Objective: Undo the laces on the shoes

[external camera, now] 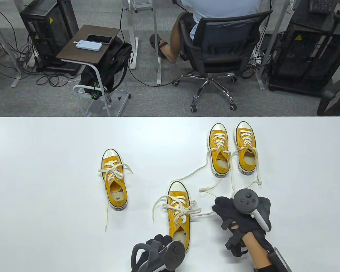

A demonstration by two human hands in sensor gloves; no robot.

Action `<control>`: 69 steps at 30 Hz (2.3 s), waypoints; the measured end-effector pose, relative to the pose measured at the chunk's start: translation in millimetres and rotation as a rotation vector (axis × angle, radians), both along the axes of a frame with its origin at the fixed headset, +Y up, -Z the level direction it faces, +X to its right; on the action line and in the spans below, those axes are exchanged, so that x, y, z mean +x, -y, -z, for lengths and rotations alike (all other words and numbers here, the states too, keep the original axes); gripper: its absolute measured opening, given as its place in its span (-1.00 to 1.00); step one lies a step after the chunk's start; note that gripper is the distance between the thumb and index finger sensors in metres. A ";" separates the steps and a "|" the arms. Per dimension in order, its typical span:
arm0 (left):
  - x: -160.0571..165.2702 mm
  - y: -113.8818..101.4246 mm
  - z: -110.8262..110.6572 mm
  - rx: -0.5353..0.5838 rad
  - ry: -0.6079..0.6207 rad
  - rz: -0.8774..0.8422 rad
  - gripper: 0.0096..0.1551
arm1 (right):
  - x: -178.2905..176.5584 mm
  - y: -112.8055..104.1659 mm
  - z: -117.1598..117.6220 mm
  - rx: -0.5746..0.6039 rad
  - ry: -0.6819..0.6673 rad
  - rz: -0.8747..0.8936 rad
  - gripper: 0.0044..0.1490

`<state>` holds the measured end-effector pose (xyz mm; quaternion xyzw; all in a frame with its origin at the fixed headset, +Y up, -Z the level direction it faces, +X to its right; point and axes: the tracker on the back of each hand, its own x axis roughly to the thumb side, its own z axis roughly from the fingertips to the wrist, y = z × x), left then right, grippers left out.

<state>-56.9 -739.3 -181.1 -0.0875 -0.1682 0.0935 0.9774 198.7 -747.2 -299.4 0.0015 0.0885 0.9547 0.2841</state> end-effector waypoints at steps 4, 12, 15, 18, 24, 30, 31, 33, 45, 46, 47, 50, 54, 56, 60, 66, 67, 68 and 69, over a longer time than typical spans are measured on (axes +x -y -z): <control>-10.2 -10.6 -0.2 0.034 -0.038 -0.078 -0.22 | -6.5 4.4 1.0 0.001 -0.023 -0.010 -0.31; -18.7 -30.1 31.3 0.007 -0.234 -0.088 -0.24 | -35.8 7.7 9.7 0.160 -0.079 -0.097 -0.27; -9.4 -18.6 43.0 -0.079 -0.242 -0.007 -0.17 | -52.2 10.2 6.7 0.151 -0.186 -0.142 -0.17; -5.2 -4.6 48.2 -0.083 -0.246 0.036 -0.13 | -62.1 11.0 3.7 0.176 -0.229 -0.127 -0.16; -7.2 6.9 49.5 -0.049 -0.248 -0.075 -0.24 | -84.3 11.6 -0.1 0.295 -0.267 -0.170 -0.32; -12.6 6.6 50.3 0.075 -0.257 -0.149 -0.46 | -83.7 5.2 -2.1 0.373 -0.250 -0.163 -0.53; -13.0 6.9 50.4 0.075 -0.260 -0.153 -0.49 | -82.0 3.0 -2.5 0.373 -0.248 -0.133 -0.54; -14.9 7.5 50.7 0.087 -0.266 -0.168 -0.53 | -77.4 -3.9 -3.9 0.369 -0.227 -0.076 -0.54; -15.0 9.8 52.4 0.094 -0.297 -0.207 -0.57 | -63.2 -35.2 -18.6 0.458 -0.181 0.030 -0.54; -14.3 9.9 52.4 0.098 -0.293 -0.200 -0.57 | -62.5 -37.8 -19.9 0.478 -0.166 0.034 -0.54; -14.0 9.7 52.5 0.096 -0.298 -0.195 -0.57 | -59.2 -42.1 -20.5 0.478 -0.154 0.012 -0.54; -14.7 9.8 52.8 0.090 -0.305 -0.202 -0.57 | -41.6 -53.1 -21.5 0.508 -0.076 0.065 -0.54; -15.0 9.7 53.2 0.083 -0.308 -0.206 -0.57 | -6.3 -67.5 -23.1 0.536 0.032 0.143 -0.54; -15.0 10.0 53.3 0.084 -0.308 -0.207 -0.57 | 13.8 -73.8 -24.1 0.565 0.092 0.194 -0.54; -15.9 10.1 53.8 0.076 -0.312 -0.216 -0.57 | 51.8 -81.7 -25.4 0.573 0.199 0.312 -0.55; -17.4 10.6 54.6 0.066 -0.320 -0.234 -0.57 | 97.0 -81.6 -28.2 0.540 0.306 0.422 -0.55; -17.4 10.5 54.6 0.066 -0.320 -0.232 -0.57 | 100.6 -81.1 -28.7 0.544 0.322 0.432 -0.55; -17.4 10.3 54.7 0.064 -0.319 -0.232 -0.57 | 104.5 -80.5 -27.7 0.528 0.313 0.443 -0.55; -17.3 10.1 54.8 0.062 -0.321 -0.231 -0.57 | 106.6 -79.9 -26.8 0.501 0.291 0.439 -0.56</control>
